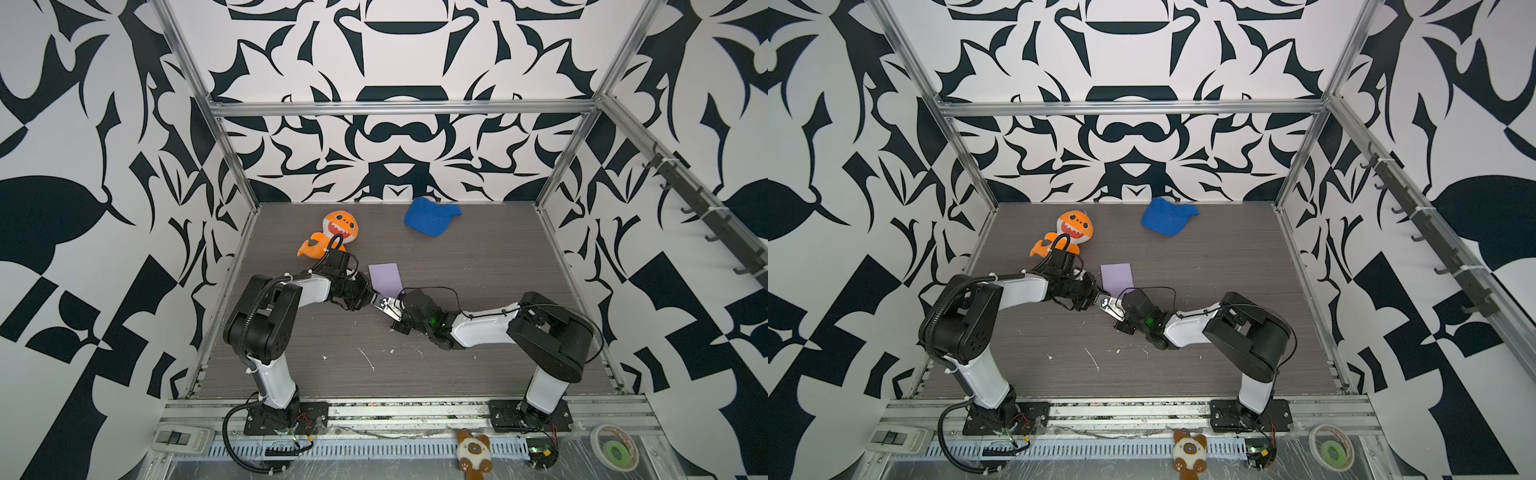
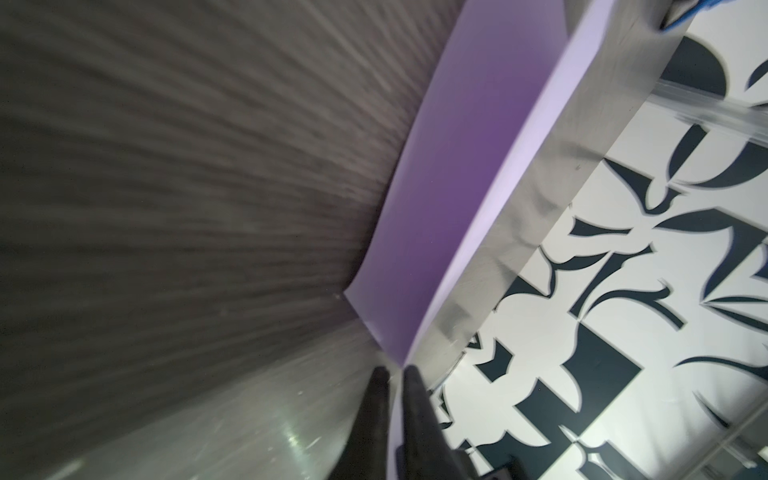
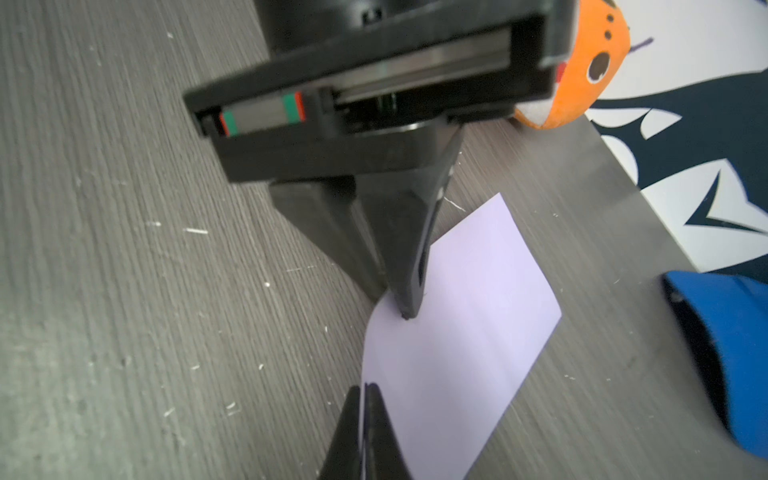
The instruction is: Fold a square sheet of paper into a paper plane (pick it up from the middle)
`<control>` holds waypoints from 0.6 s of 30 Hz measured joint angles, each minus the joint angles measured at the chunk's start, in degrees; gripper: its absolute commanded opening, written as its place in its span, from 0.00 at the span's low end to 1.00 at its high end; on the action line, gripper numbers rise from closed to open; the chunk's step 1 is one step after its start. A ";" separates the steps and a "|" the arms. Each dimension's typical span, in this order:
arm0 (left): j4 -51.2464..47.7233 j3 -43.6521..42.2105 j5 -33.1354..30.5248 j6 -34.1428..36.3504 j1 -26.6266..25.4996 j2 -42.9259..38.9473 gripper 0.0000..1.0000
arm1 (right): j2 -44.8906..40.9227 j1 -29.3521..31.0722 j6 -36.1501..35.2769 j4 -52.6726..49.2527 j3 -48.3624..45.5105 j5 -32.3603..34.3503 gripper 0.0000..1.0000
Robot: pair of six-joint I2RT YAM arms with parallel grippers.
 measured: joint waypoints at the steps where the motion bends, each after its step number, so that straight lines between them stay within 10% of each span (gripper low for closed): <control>1: -0.92 0.13 -0.13 0.61 0.31 -0.57 0.28 | -0.15 0.00 -0.07 -0.24 -0.02 -0.15 0.01; 8: -7.48 2.62 -2.29 6.12 6.36 -8.81 0.42 | -4.59 -0.02 2.82 -3.02 -1.60 -4.13 0.00; 18: -6.40 9.38 -1.84 9.73 1.46 -4.15 0.25 | -6.86 -1.42 11.98 -3.93 -5.03 -15.34 0.00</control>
